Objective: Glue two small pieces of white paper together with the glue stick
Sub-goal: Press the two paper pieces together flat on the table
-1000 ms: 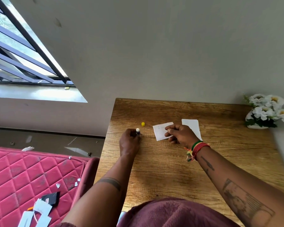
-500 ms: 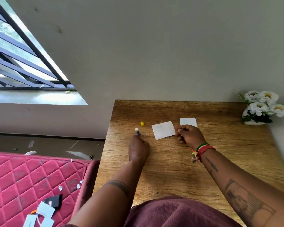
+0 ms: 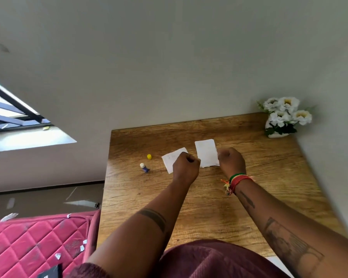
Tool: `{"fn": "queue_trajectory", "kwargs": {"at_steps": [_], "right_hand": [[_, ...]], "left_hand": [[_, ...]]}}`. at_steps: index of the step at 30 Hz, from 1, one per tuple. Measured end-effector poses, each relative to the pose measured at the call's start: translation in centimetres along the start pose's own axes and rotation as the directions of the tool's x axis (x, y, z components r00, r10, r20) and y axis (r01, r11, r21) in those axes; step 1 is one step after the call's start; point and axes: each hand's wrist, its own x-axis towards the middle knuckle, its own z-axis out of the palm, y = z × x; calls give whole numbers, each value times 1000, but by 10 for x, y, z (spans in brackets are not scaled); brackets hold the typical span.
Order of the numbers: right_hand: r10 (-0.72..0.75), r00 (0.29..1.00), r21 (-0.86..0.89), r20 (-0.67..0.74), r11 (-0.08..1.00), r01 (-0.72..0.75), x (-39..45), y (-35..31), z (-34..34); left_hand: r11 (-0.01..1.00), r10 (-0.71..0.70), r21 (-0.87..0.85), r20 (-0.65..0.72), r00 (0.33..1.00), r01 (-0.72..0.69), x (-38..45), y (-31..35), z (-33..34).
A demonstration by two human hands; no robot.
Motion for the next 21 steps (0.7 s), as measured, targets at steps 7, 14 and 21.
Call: {"fn": "queue_trajectory", "kwargs": {"at_steps": [7,14,21], "right_hand": [[64,994,5,85,998,-65,15,-9,14],[122,977,28,174,991,-128,25,-9,13],[225,883,410,412,820,-399,4,-21,19]], "left_hand": [[993,-89,-76,14,996,89,14,2,10],[961,-151,-231,6,988,149,23,2,4],[834,-260,-502,4,966,227,22,2,-17]]}}
